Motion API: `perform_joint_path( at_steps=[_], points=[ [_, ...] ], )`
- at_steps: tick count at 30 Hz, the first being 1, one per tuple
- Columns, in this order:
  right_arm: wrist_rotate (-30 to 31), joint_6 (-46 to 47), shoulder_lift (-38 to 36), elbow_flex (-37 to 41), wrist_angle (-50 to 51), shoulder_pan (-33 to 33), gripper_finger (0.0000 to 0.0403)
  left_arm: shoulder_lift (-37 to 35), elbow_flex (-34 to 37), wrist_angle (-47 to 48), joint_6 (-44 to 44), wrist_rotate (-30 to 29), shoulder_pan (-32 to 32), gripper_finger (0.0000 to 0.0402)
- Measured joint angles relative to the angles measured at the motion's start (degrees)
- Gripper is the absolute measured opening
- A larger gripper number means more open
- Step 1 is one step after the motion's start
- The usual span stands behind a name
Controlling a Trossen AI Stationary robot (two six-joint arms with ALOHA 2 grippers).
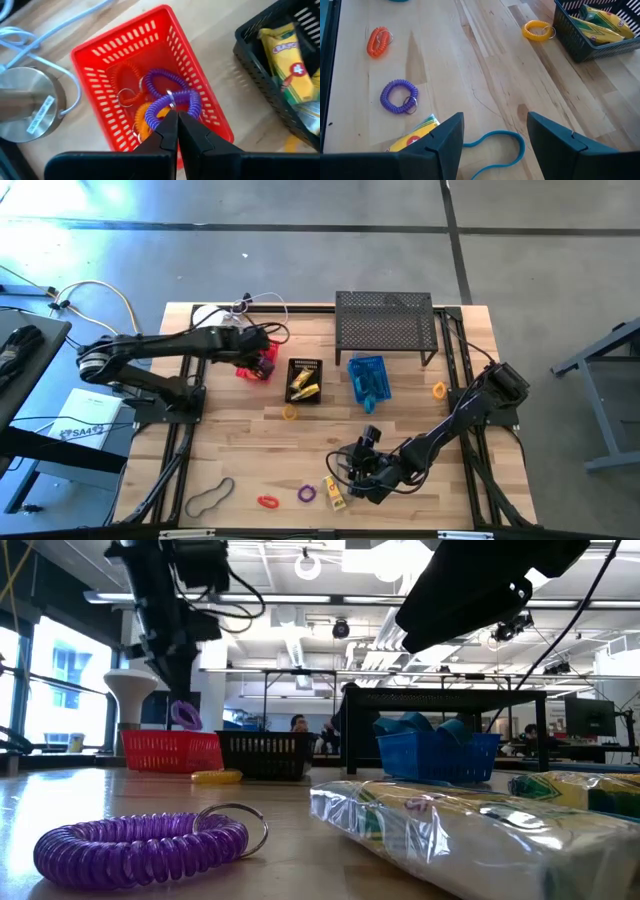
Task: Pick & Place Office Desk Supplies
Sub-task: Put the top purple wrist coil keychain into the orange bin, then put the orange wrist coil keychain into the orange bin
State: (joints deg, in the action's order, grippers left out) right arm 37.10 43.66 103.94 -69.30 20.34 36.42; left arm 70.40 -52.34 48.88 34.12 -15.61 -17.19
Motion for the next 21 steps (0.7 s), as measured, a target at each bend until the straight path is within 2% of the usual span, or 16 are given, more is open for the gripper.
perform_joint_path(
  at_steps=[5, 10, 21],
  points=[
    [0.0, 0.0, 0.0, 0.0, 0.0, 0.0, 0.0205, 3.2, 0.0, -0.8, -1.3, -2.2, 0.0, 0.0],
    [0.0, 0.0, 0.0, 0.0, 0.0, 0.0, 0.0205, 3.3, 0.0, -0.8, -2.7, -3.8, 0.0, 0.0005],
    [0.0, 0.0, 0.0, 0.0, 0.0, 0.0, 0.0205, 1.7, 0.0, -0.6, -2.7, -4.0, 0.3, 0.0081]
  ],
)
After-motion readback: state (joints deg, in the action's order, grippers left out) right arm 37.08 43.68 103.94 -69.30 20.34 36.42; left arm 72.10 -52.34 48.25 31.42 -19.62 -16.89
